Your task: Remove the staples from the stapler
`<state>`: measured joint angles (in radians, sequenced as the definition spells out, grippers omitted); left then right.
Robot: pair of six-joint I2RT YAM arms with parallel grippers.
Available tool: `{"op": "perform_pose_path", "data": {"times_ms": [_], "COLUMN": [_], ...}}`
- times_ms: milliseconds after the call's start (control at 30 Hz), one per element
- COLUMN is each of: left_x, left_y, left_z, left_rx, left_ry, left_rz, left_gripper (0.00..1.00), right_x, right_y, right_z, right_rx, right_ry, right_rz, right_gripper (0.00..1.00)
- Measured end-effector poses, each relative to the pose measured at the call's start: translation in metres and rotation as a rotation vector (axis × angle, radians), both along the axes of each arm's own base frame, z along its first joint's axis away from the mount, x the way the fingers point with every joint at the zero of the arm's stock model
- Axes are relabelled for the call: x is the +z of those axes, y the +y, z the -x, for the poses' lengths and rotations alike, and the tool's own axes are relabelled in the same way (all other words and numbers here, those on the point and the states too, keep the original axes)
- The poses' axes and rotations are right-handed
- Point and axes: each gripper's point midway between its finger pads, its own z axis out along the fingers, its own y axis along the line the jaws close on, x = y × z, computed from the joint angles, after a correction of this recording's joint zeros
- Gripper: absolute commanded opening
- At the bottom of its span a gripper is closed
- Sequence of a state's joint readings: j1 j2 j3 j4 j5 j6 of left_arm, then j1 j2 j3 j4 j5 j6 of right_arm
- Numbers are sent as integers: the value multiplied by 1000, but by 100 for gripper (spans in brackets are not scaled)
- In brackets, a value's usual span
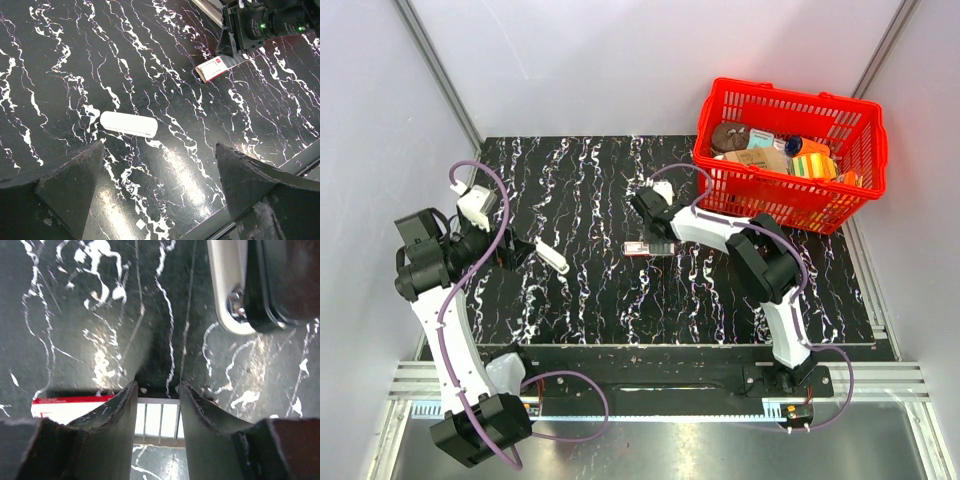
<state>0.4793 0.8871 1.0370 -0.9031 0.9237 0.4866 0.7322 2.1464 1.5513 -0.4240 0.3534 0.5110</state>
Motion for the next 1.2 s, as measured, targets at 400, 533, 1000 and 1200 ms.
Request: {"op": "perform_pose_path", "data": {"times_ms": [400,533,1000,1200], "left_x": [-1,-1,-4,-9], "left_y": [-2,-3,-4,-2], "left_z": [1,2,-1,-5], "left_rx": [0,-2,-20,-20], "left_ry": [1,-4,8,35], "left_rz": [16,16,34,49], "left_gripper": [99,99,99,99], "right_x": [-1,-2,-1,32], "right_y": [-20,-22,-24,-21], "right_z": [46,61,124,103], "right_rx": [-21,-24,-22,-21], "right_ry": [47,59,127,51], "right_rz": [-1,-8,4,45], "right_gripper": [47,47,54,59]}}
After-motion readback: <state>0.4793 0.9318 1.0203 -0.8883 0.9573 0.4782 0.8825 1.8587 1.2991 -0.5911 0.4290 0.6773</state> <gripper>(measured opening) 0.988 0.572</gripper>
